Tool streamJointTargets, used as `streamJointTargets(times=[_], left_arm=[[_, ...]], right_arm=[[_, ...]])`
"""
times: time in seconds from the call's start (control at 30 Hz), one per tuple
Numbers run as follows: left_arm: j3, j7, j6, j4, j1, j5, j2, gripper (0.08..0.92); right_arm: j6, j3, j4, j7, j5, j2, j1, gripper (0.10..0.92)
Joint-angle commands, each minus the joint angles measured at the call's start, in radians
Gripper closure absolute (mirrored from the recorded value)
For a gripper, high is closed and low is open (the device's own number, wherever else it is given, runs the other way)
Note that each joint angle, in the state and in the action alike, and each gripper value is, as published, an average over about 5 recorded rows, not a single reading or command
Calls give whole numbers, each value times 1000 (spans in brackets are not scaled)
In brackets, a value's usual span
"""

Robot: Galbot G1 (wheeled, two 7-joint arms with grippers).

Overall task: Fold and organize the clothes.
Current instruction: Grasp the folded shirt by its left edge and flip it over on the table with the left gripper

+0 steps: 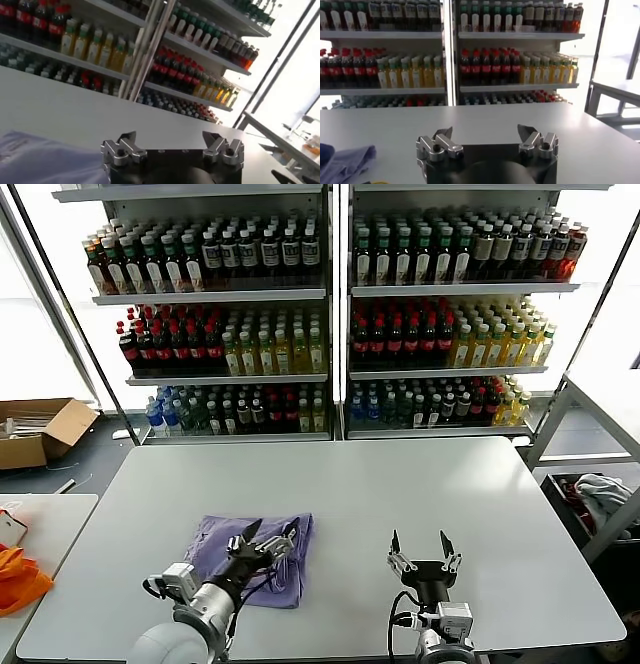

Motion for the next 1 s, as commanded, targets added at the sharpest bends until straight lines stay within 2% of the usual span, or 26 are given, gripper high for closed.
streamJointTargets(times=[0.03,0.47,1.0], left_arm=[[-250,18,-74,121,45,341,137,183],[-267,39,-58,245,28,282,134,177],[-235,86,6,259,27,117,125,177]], right_arm=[[0,-2,-33,-4,48,-15,55,203],[8,-11,-54,-6,55,-13,61,203],[10,-8,-42,-4,40,-6,31,203]])
